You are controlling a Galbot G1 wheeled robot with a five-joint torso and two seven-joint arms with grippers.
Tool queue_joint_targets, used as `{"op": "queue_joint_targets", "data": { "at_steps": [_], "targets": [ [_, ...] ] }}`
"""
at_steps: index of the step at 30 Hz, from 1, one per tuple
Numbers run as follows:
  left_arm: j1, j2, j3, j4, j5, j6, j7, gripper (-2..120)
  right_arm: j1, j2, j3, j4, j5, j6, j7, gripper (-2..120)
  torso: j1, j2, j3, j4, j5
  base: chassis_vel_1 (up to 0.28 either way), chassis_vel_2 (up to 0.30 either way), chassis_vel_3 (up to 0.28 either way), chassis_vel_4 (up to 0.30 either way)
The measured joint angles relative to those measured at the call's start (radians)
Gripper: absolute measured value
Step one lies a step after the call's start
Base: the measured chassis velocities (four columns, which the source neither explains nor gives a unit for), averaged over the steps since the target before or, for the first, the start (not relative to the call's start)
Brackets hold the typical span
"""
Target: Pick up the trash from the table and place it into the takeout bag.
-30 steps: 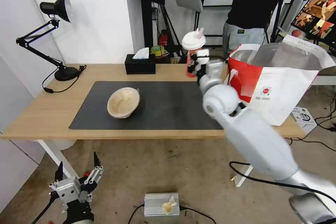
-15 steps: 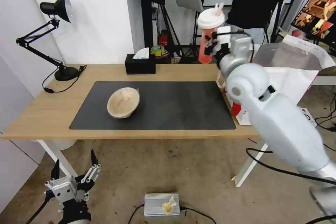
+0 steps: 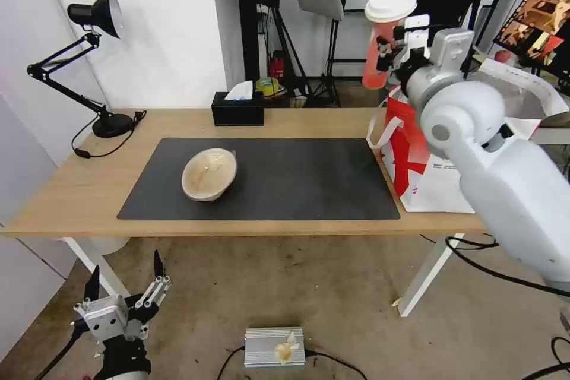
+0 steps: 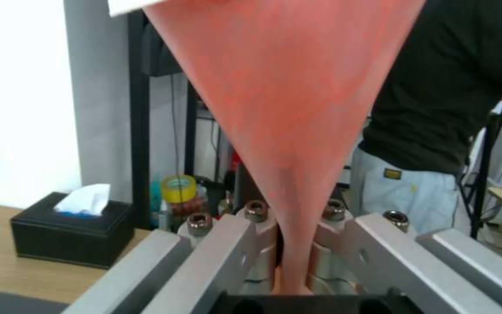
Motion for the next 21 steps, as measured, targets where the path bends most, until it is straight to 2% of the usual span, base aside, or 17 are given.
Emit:
{"op": "queue_joint_targets", "data": {
  "at_steps": [21],
  "targets": [
    [0.026,0.094,0.004,0.001,-0.028,0.016,0.043,100,-0.014,-0.101,0.047,-0.045,0.005,-0.004,-0.044,2,0.0,0.0,0.0,0.0002,0.0001,0.0,0.0,0.0,0.0]
  ]
}}
